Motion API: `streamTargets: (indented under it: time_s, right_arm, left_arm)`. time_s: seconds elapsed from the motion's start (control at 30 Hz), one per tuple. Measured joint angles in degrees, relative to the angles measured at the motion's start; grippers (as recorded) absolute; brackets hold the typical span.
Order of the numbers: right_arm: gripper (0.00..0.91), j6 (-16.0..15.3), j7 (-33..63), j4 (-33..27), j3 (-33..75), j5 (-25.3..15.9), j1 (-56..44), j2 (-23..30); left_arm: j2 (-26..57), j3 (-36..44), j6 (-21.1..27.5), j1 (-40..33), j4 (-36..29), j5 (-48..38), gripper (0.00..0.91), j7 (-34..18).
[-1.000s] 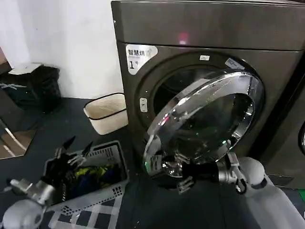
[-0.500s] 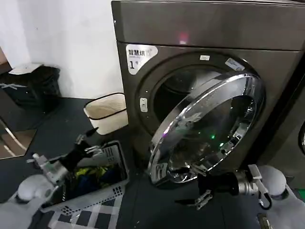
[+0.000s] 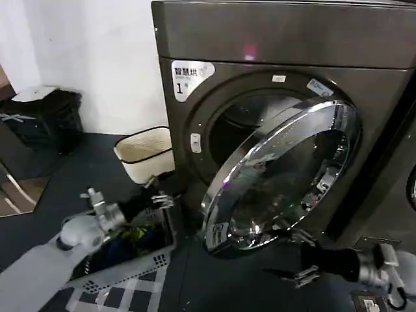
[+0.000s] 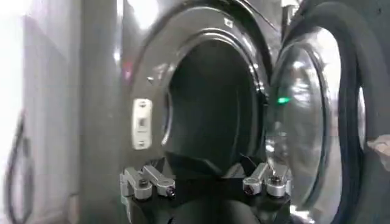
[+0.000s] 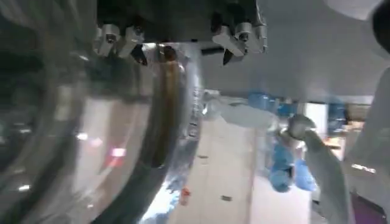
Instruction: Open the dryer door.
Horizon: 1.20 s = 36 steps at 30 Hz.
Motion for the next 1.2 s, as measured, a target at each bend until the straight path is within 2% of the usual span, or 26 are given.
streamTargets:
  time_s: [0.37,0.63,1.07,1.2]
  right_arm:
    - [0.907,1.3,1.4,-4.0,12.6,-4.0,-3.4,3.9]
    - [0.907,1.8,6.1,-6.7,21.9,-3.8,-5.1,5.8]
    - [0.907,1.9,23.4,-7.0,36.8,-2.4,-7.6,9.2]
    - [0.907,1.1,32.1,-6.3,40.6,0.0,-8.6,9.7]
  left_arm:
    - [-4.2,11.3,0.7,-10.4,3.5,-0.6,0.907,4.0]
    - [-6.3,17.2,0.1,-16.2,4.1,-2.1,0.907,6.4]
    - [-8.4,22.8,-0.9,-19.4,1.2,-3.0,0.907,7.9]
    - [-8.5,24.5,-1.5,-20.7,-0.3,-3.0,0.907,7.9]
